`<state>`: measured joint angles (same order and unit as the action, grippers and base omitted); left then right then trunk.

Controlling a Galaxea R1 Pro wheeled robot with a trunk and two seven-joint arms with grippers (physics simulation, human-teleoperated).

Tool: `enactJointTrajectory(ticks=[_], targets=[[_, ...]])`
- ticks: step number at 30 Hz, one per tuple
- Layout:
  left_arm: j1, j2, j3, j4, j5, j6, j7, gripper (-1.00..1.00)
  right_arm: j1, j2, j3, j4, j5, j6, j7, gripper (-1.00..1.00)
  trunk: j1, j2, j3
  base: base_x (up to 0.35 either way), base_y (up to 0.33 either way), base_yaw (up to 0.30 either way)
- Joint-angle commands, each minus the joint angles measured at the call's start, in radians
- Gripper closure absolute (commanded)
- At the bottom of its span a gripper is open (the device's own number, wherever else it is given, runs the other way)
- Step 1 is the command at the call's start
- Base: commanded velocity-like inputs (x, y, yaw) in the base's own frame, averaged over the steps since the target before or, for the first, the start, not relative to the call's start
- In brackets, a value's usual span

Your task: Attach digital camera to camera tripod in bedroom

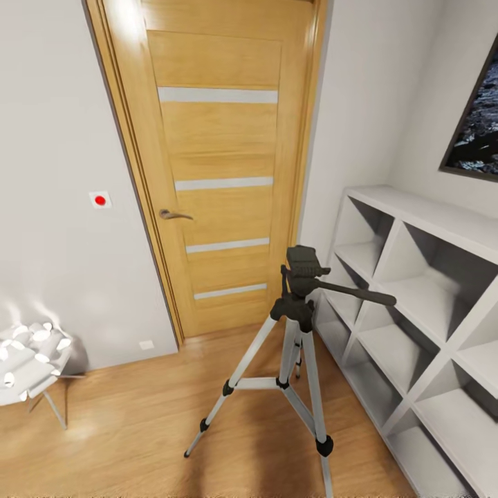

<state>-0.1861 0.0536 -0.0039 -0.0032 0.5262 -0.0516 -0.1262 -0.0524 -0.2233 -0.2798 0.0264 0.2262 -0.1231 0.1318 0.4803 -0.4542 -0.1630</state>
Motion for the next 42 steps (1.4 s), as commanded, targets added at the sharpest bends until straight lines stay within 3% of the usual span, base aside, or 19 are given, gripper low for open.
enactJointTrajectory(ticks=[1,18,29,42], targets=[[-0.001,0.000,-0.001,0.002,0.003,-0.003,-0.006,1.00,-0.001,-0.001,-0.009,0.003,0.009,-0.006,0.002,-1.00,0.000,-0.002,-0.004,0.000,0.000,0.000],[-0.001,0.000,-0.001,0.002,0.003,-0.005,-0.003,1.00,-0.001,0.018,-0.009,0.003,0.009,-0.006,0.003,-1.00,0.000,-0.002,-0.031,0.000,0.000,0.000],[-0.001,-0.008,-0.003,0.000,-0.003,0.000,0.248,1.00,-0.001,0.018,-0.007,0.004,0.010,-0.003,0.003,-1.00,0.000,-0.002,-0.049,0.000,0.000,0.000],[-0.001,-0.008,-0.005,0.000,-0.009,-0.011,0.270,1.00,-0.001,0.016,-0.007,0.004,0.009,-0.006,0.003,-1.00,0.000,-0.002,-0.071,0.000,0.000,0.000]])
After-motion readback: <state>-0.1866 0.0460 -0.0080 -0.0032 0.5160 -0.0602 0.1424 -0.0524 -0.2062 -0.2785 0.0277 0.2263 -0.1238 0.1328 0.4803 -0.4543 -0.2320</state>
